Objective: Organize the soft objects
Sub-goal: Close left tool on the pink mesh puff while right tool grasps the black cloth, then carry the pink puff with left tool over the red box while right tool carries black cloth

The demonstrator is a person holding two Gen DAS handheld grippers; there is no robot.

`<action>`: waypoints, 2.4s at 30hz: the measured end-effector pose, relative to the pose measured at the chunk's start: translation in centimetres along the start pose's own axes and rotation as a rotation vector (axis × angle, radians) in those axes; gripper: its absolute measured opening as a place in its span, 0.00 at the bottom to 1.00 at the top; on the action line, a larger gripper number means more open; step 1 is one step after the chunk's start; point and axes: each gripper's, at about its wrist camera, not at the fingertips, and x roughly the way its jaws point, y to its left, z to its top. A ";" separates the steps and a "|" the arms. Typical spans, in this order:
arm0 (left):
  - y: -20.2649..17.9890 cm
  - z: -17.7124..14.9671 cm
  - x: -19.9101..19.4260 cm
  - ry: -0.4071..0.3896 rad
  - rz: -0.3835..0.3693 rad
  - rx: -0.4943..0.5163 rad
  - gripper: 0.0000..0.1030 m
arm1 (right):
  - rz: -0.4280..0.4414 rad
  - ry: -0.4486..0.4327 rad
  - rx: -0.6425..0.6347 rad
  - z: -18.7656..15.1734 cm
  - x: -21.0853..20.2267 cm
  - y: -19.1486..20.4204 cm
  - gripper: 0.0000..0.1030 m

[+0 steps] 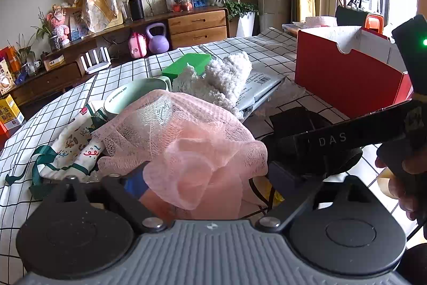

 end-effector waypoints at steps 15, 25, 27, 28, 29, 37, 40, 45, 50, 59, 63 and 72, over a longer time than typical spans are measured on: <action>1.1 0.3 -0.2 0.006 0.032 -0.025 0.30 | 0.014 -0.060 0.051 0.5 -2.7 1.0 0.26; 1.4 1.0 -1.6 -0.026 0.047 -0.022 0.19 | 0.070 -0.132 0.075 0.7 -7.3 0.4 0.14; 1.4 1.4 -2.4 -0.039 0.036 -0.026 0.19 | 0.075 -0.149 0.068 0.8 -8.6 0.3 0.13; 1.4 1.6 -2.7 -0.042 0.031 -0.032 0.19 | 0.075 -0.160 0.063 0.8 -9.3 0.3 0.13; 1.4 1.8 -3.1 -0.048 0.027 -0.037 0.19 | 0.076 -0.169 0.061 0.9 -9.9 0.2 0.13; 1.0 3.9 -6.7 -0.079 -0.018 -0.054 0.19 | 0.091 -0.244 0.063 2.6 -15.6 -1.4 0.13; 0.4 5.0 -7.8 -0.095 -0.035 -0.050 0.19 | 0.084 -0.279 0.056 3.4 -17.6 -2.3 0.13; -0.9 6.9 -8.7 -0.122 -0.061 -0.028 0.20 | 0.059 -0.337 0.047 5.5 -20.4 -4.1 0.13; -2.6 9.5 -8.8 -0.135 -0.109 -0.013 0.20 | 0.007 -0.376 0.045 7.6 -22.0 -6.2 0.13; -7.3 14.9 -7.0 -0.150 -0.209 0.024 0.20 | -0.094 -0.437 0.076 10.2 -22.6 -11.8 0.13; -10.3 17.0 -5.7 -0.158 -0.245 0.077 0.20 | -0.131 -0.445 0.102 10.8 -21.6 -14.5 0.13; -16.6 20.6 -0.5 -0.123 -0.332 0.121 0.20 | -0.174 -0.434 0.177 11.6 -18.2 -20.4 0.14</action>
